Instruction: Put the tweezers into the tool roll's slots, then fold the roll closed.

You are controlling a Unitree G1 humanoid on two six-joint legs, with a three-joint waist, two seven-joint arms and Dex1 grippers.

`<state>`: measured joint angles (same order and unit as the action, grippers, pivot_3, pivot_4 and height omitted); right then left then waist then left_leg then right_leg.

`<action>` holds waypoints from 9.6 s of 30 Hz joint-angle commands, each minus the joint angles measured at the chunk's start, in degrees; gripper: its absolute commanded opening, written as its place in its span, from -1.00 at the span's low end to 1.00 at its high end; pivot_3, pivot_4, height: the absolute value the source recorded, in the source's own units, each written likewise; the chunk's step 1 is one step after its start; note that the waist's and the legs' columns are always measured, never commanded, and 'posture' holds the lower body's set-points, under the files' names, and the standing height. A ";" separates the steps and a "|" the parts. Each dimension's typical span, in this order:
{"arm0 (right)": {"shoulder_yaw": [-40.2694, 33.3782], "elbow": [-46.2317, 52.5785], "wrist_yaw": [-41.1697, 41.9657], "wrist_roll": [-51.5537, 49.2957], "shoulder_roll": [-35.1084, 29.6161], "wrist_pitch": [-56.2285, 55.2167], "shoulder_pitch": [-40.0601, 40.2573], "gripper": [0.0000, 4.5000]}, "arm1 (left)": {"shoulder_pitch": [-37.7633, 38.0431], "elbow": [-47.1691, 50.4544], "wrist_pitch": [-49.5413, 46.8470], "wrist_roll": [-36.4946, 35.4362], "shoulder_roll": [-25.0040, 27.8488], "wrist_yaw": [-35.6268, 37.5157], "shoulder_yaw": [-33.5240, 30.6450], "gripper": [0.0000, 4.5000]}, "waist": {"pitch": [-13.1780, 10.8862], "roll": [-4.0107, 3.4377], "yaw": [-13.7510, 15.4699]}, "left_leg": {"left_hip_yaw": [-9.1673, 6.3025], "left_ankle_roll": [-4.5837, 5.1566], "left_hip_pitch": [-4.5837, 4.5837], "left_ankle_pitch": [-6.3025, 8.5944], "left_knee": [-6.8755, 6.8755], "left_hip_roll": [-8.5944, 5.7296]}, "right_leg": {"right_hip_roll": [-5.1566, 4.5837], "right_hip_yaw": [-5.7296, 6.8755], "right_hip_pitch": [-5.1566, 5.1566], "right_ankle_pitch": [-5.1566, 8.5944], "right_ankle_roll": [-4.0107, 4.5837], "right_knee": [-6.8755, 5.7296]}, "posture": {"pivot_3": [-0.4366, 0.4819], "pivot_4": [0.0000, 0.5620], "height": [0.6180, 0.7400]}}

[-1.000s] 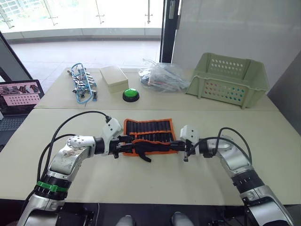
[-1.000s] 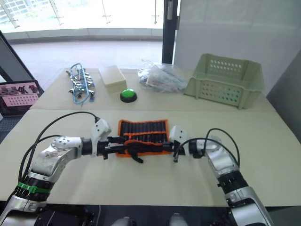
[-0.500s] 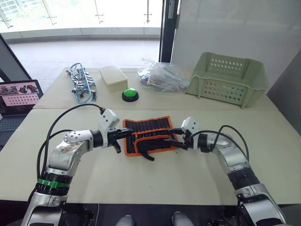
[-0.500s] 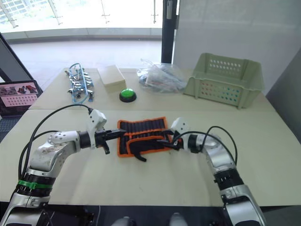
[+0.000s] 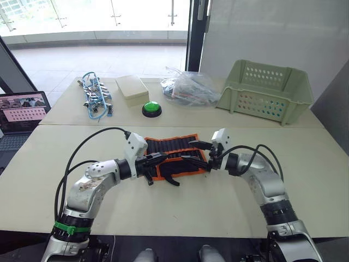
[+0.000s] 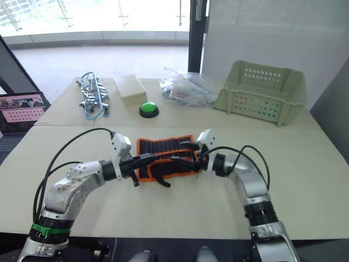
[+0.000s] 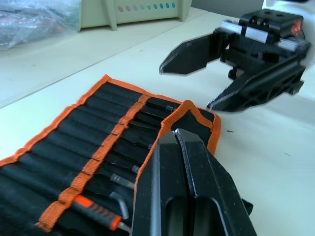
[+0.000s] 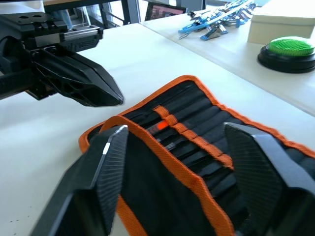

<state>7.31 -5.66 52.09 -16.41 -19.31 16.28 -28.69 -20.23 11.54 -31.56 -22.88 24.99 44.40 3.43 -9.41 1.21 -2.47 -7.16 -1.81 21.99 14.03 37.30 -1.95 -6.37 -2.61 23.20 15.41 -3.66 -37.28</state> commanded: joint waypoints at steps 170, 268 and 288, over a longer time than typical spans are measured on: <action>-19.95 -6.15 -9.42 -22.96 -5.51 55.34 -1.77 -0.98 | 25.99 16.35 0.38 -4.34 15.03 -2.76 -12.63 1.00 | 0.08 -0.16 1.00 | 0.13 0.06 -0.74 0.07 -0.47 0.33 | 0.27 0.04 -0.81 -0.04 0.10 0.57 | -0.05 -0.47 1.00; -11.79 -8.20 -16.63 -22.60 8.15 51.99 -12.33 0.47 | 30.56 21.47 5.00 -10.16 14.48 -0.59 -17.98 1.00 | 0.01 -0.17 -0.10 | 0.16 0.05 -0.19 0.05 -0.44 0.37 | 0.29 0.02 -0.02 -0.08 0.16 0.21 | -0.05 -0.47 1.00; 6.29 -11.26 9.85 1.88 -3.85 -3.66 -5.95 -0.79 | 27.95 18.94 -0.33 -14.57 12.21 -2.77 -17.73 1.00 | 0.00 -0.17 -0.17 | 0.28 0.04 -0.18 0.05 -0.39 0.45 | 0.32 0.03 0.02 -0.08 0.16 0.23 | -0.05 -0.47 1.00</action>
<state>13.30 -16.53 61.37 -15.28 -23.54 15.62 -34.36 7.88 30.17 -30.78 -35.53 37.51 42.41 -13.49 -9.41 1.03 -2.64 -6.88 -1.78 21.80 14.07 36.91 -1.50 -6.05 -2.59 23.23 15.32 -3.50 -37.06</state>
